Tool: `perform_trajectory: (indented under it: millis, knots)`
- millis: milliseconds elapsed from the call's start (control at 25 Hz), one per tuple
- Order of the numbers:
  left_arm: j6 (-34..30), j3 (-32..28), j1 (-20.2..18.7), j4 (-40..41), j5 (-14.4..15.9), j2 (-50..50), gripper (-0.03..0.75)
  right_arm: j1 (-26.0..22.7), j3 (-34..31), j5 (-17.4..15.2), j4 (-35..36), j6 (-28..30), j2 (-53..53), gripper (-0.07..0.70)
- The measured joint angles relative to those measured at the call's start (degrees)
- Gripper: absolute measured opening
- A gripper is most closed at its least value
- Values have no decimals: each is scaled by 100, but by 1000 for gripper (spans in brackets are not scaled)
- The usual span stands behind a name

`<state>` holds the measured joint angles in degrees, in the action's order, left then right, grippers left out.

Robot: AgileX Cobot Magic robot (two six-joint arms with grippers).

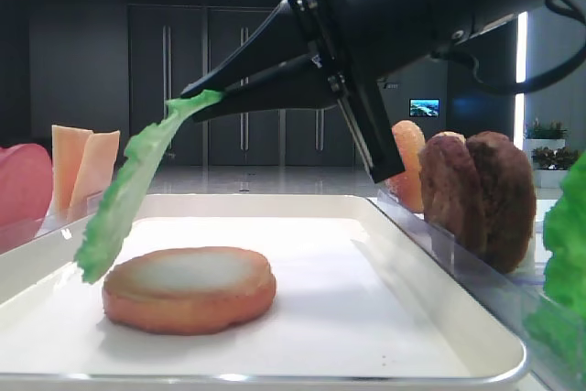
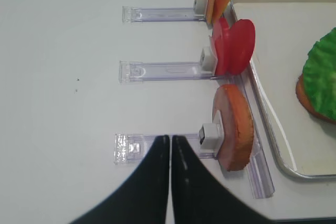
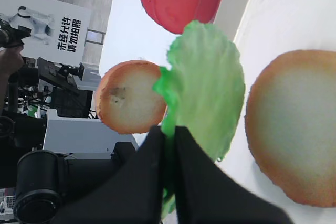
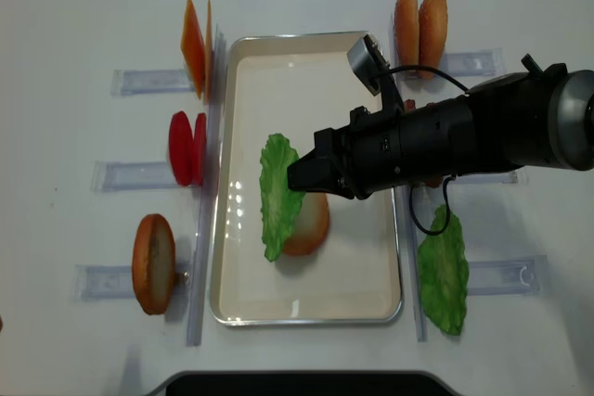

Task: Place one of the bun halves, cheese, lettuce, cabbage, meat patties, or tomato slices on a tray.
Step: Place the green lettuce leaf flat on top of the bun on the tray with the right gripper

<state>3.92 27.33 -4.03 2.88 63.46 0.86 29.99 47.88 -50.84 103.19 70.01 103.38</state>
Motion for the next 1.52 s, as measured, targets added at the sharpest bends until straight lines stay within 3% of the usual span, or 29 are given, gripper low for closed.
perform_trajectory:
  millis: [840, 1520]
  knots:
    - [0, 0, 0, 0, 0, 0, -1, 28, 0, 4, 0, -24, 0, 15]
    - [0, 0, 0, 0, 0, 0, -1, 28, 0, 419, -5, 319, 5, 17]
